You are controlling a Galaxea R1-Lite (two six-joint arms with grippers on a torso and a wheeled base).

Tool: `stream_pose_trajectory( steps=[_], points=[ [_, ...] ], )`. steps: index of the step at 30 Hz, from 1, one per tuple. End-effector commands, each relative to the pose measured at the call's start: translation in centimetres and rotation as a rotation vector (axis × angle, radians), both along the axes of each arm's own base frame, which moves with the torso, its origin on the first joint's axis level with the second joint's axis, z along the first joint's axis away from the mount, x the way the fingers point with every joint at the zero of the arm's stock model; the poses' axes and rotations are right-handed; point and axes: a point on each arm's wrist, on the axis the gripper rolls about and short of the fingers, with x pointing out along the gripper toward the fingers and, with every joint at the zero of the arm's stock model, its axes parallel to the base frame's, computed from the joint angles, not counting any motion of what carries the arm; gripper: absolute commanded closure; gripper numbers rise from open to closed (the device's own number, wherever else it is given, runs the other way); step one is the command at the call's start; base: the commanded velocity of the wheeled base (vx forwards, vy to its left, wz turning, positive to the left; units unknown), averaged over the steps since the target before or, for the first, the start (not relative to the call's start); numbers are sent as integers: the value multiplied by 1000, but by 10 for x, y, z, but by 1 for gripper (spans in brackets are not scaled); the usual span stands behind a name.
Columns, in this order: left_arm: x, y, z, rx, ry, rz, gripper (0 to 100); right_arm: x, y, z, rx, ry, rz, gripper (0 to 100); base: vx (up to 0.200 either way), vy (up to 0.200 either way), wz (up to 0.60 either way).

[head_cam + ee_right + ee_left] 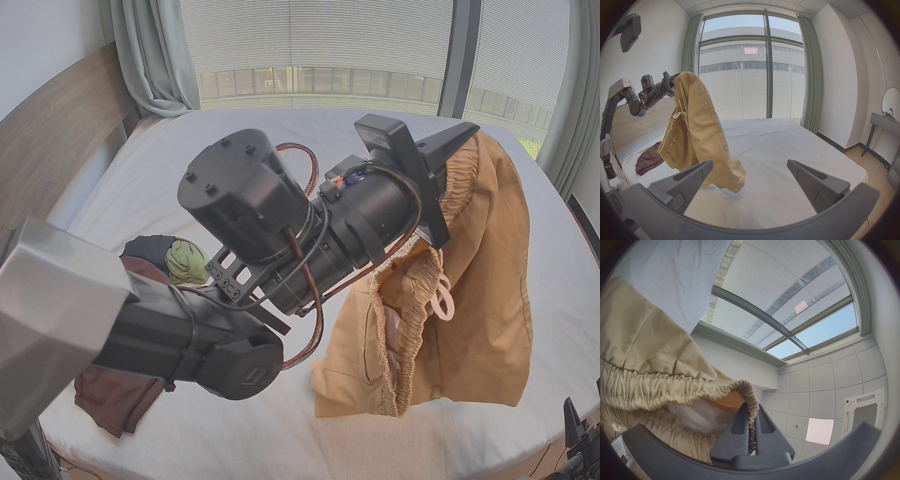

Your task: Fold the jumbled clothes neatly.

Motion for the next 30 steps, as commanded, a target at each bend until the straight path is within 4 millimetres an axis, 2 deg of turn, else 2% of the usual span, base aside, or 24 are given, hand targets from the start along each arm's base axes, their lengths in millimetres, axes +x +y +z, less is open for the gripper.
stream_pose_trajectory(
  steps=[1, 4, 5, 7, 9, 10, 11, 15, 22, 28, 30],
  points=[
    [21, 26, -12, 37, 31, 100, 100, 0, 0, -5, 0, 1, 0, 0, 0, 0, 0],
    [31, 51, -27, 97, 38, 184, 100, 0, 0, -5, 0, 0, 0, 0, 0, 0, 0],
    [34, 65, -40, 141, 35, 228, 100, 0, 0, -5, 0, 1, 0, 0, 0, 0, 0],
    [35, 81, -50, 174, 20, 273, 100, 0, 0, -5, 0, 1, -2, 0, 0, 0, 0],
    [35, 109, -62, 204, -5, 328, 100, 0, 0, -5, 0, 0, -2, 0, 0, 0, 0],
    [34, 118, -66, 217, -7, 336, 100, 0, 0, -5, 0, 1, -2, 0, 0, 0, 0],
    [34, 118, -66, 217, -7, 336, 100, 0, 0, -5, 0, 1, -2, 0, 0, 0, 0],
    [25, 163, -87, 361, -39, 381, 100, 0, 0, -5, 0, 1, -2, 0, 0, 0, 0],
    [19, 199, -104, 482, -79, 398, 100, 0, 0, -5, 0, 1, -2, 0, 0, 0, 0],
    [35, 227, -120, 545, -50, 504, 100, 0, 0, -5, 0, 3, -2, 0, 0, 0, 0],
    [37, 231, -122, 557, -55, 519, 100, 0, 0, -5, 0, 1, -2, 0, 0, 0, 0]
  ],
)
